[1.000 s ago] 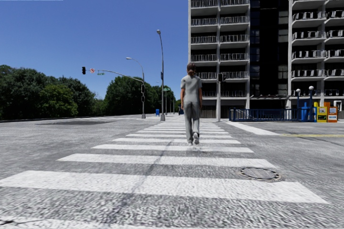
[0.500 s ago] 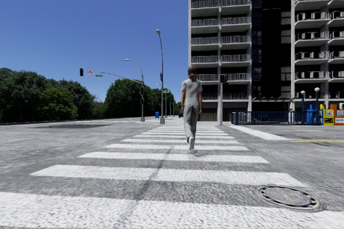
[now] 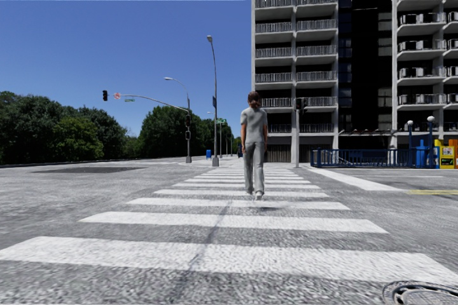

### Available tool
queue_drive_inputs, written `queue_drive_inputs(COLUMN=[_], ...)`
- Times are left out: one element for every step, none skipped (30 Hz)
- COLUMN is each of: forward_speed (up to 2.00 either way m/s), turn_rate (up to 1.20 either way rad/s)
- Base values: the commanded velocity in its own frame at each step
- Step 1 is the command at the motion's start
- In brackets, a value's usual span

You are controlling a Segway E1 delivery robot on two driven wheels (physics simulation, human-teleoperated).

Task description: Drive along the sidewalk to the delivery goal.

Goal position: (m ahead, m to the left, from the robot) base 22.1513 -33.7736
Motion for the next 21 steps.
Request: queue_drive_inputs(forward_speed=[1.07,1.06,1.06,1.06,1.06,1.06,1.06,1.06,1.06,1.06,1.06,1.06,1.06,1.06,1.06,1.06,1.06,1.06,1.06,1.06,1.06], turn_rate=[0.00,0.00,0.00,0.00,0.00,0.00,0.00,0.00,0.00,0.00,0.00,0.00,0.00,0.00,0.00,0.00,0.00,0.00,0.00,0.00,0.00])
